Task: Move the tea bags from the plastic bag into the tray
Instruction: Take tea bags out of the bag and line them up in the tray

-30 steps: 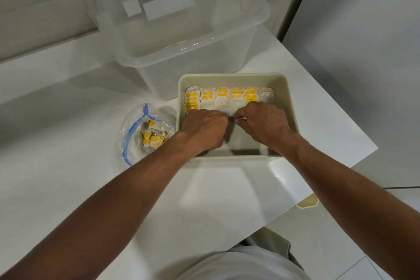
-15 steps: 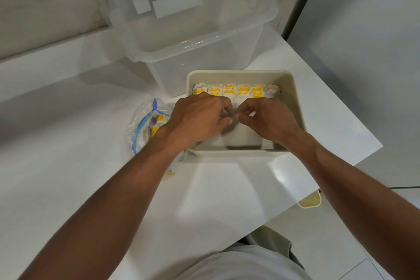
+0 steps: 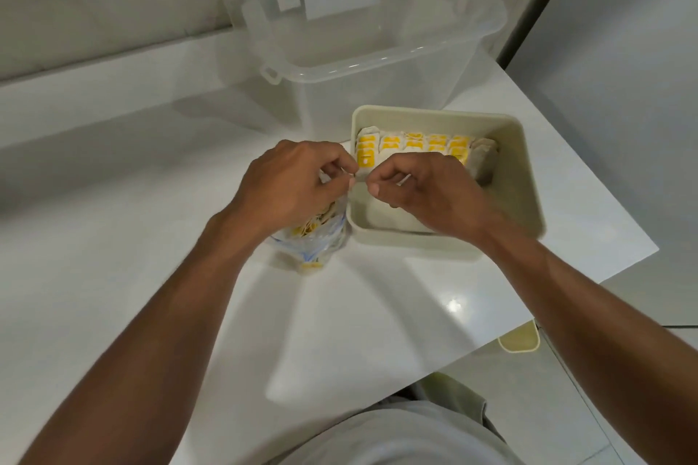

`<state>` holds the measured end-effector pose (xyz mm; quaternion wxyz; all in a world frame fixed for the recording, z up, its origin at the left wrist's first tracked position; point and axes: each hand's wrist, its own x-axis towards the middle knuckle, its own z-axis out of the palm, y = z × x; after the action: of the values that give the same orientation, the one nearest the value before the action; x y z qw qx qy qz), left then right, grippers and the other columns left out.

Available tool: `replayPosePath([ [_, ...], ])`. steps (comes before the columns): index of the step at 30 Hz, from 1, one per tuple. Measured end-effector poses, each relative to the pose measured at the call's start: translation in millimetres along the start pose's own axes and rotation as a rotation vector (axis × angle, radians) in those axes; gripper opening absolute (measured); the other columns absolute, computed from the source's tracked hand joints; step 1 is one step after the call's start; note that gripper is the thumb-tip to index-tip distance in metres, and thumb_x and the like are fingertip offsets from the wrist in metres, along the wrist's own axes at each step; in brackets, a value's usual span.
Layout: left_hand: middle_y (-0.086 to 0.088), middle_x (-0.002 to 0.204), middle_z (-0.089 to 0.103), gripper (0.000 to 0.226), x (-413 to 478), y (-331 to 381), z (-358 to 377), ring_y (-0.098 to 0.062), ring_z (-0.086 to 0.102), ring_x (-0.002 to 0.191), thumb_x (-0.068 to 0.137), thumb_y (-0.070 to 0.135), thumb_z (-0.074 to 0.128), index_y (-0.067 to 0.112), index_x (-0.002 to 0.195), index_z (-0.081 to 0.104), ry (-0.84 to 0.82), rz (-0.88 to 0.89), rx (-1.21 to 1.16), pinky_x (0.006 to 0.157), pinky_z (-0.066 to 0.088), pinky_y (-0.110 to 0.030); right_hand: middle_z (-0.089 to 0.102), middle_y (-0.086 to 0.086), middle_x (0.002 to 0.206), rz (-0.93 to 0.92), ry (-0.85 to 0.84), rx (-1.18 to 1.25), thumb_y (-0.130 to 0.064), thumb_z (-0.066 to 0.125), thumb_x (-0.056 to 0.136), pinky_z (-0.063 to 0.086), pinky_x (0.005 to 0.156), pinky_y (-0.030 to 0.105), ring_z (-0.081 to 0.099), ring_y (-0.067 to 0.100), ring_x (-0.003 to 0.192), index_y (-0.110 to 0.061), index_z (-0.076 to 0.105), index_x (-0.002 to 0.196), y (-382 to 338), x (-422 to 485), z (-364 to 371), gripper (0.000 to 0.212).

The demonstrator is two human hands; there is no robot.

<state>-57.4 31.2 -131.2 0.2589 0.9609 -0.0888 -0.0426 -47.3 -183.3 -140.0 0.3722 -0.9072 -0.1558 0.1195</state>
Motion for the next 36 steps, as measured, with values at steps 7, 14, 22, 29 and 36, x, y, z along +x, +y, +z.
replayPosePath([
  [7,0.017,0.095,0.071,0.016,-18,-41,-6,-0.009,0.063,0.078,0.091,0.032,0.064,0.039,0.104,0.071,-0.004,-0.069,0.032,0.075,0.054,-0.036,0.065,-0.022,0.077,-0.087,-0.073,0.004,-0.028,0.07,0.087,0.038,0.065,0.009,0.057,-0.014,0.065,-0.032,0.074,0.095,-28,15,18,0.01],
  [14,0.006,0.1,0.073,0.026,-21,-63,7,-0.023,0.064,0.091,0.086,0.025,0.062,0.033,0.108,0.072,-0.122,-0.128,0.175,0.078,0.055,-0.041,0.069,-0.01,0.096,-0.213,-0.104,-0.361,-0.032,0.059,0.089,0.051,0.077,0.038,0.064,0.015,0.094,-0.035,0.073,0.104,-42,33,36,0.021],
  [22,0.003,0.084,0.064,0.03,-7,-56,21,-0.021,0.058,0.073,0.088,0.056,0.058,0.03,0.099,0.07,-0.066,-0.202,0.433,0.06,0.04,-0.029,0.061,-0.008,0.109,-0.239,-0.093,-0.583,-0.039,0.052,0.095,0.036,0.067,0.026,0.061,0.018,0.103,-0.038,0.07,0.114,-39,50,44,0.026],
  [29,0.0,0.086,0.068,0.024,-1,-47,29,-0.025,0.054,0.07,0.095,0.045,0.055,0.027,0.106,0.066,0.146,-0.184,0.44,0.061,0.038,-0.03,0.06,-0.01,0.109,-0.221,-0.085,-0.591,-0.039,0.053,0.094,0.033,0.066,0.026,0.061,0.017,0.102,-0.041,0.07,0.112,-36,53,43,0.025],
  [36,0.0,0.089,0.07,0.022,5,-46,37,-0.023,0.053,0.07,0.097,0.041,0.054,0.026,0.102,0.068,0.157,-0.168,0.493,0.062,0.035,-0.029,0.06,-0.01,0.11,-0.21,-0.091,-0.586,-0.039,0.053,0.094,0.035,0.069,0.027,0.06,0.017,0.105,-0.041,0.069,0.114,-32,55,42,0.026],
])
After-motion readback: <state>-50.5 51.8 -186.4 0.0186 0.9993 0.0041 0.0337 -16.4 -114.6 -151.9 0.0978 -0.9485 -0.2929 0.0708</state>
